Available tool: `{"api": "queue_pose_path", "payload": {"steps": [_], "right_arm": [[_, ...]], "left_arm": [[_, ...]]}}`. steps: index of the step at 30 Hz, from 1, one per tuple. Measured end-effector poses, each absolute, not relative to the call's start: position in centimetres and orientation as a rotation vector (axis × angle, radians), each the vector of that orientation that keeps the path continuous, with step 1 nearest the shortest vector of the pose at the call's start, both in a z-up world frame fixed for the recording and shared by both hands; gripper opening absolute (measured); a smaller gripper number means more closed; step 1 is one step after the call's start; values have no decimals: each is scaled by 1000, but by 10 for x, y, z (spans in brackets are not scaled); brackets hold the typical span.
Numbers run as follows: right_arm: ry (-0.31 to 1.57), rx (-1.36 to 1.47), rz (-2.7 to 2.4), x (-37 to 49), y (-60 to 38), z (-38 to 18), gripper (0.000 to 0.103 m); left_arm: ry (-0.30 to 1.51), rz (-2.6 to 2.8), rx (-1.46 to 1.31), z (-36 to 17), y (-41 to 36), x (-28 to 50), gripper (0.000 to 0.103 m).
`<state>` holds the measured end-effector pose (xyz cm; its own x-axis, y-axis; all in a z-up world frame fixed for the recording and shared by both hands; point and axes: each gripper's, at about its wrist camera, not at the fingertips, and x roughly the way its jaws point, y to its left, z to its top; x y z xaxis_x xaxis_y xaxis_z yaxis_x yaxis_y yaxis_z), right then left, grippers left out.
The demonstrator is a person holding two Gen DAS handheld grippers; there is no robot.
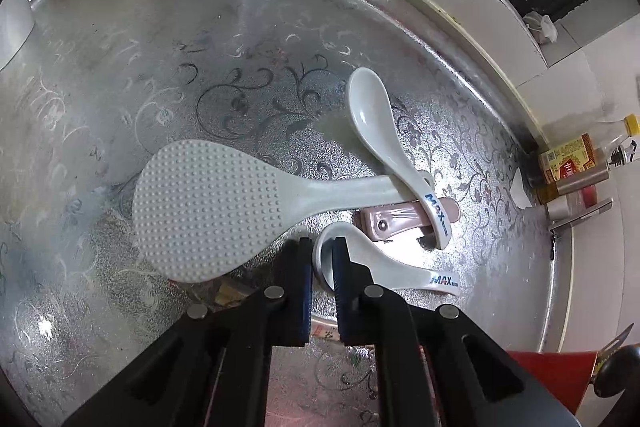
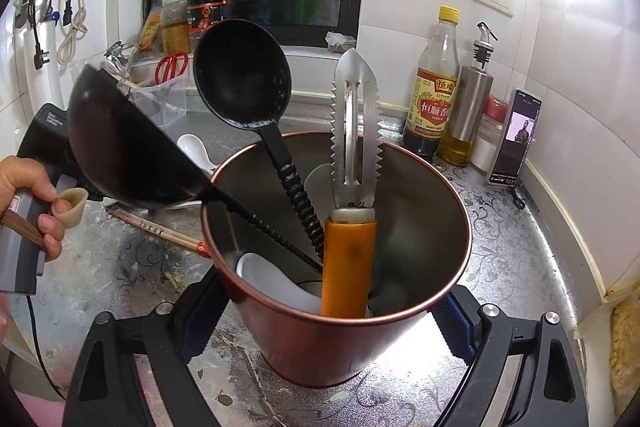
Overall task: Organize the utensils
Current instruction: 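Grasp the white spoon printed 'MAX' with the left gripper, then lift the 'MAX' spoon and carry it over the red holder with the left gripper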
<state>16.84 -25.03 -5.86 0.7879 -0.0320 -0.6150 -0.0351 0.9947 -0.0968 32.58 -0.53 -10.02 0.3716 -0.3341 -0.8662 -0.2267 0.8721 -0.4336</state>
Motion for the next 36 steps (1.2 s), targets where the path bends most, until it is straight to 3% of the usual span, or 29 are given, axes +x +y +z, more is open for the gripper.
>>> {"api": "queue_pose_path", "payload": {"steps": [24, 36], "right_arm": [[662, -106, 6, 168, -250, -59, 93], [660, -106, 9, 168, -246, -59, 93]], "left_arm": [[1060, -91, -493, -40, 3, 297, 7], [897, -131, -452, 29, 7, 273, 7]]}}
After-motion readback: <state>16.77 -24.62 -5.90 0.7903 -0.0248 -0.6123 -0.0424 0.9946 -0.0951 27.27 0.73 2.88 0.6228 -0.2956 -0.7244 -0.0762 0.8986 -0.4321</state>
